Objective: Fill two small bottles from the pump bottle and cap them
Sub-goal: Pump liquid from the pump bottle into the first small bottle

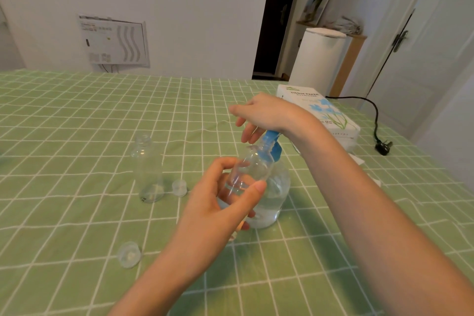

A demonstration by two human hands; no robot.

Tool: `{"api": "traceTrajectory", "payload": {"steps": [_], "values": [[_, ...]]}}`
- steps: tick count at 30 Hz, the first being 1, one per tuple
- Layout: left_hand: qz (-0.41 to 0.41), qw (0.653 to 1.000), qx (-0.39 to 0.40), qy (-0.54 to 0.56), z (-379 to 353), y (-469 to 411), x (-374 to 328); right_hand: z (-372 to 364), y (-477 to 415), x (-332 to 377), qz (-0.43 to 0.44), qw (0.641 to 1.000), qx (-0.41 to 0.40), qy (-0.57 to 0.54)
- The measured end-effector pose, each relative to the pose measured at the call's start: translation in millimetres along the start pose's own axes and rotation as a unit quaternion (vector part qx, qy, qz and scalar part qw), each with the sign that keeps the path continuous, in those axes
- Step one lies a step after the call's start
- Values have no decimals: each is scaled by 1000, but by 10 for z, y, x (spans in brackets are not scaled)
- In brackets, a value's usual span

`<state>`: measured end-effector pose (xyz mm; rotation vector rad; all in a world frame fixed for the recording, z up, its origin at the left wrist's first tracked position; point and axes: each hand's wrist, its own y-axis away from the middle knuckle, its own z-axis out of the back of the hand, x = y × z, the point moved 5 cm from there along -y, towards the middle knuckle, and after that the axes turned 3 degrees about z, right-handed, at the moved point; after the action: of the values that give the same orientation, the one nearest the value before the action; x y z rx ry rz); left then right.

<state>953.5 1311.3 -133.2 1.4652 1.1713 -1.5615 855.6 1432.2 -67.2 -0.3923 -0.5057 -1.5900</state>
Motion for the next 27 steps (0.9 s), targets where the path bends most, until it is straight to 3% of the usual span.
{"api": "traceTrajectory", "payload": {"steps": [7,16,27], "values": [[2,1000,0,-15,19,-4,70,-89,24,-27,-7,1000,22,15],[-10,1000,-8,-22,25,2,14,49,31,58,18,998,-34,39],[-3,1000,0,-5,10,-6,43,-35,58,13,5,999,-9,41]]}}
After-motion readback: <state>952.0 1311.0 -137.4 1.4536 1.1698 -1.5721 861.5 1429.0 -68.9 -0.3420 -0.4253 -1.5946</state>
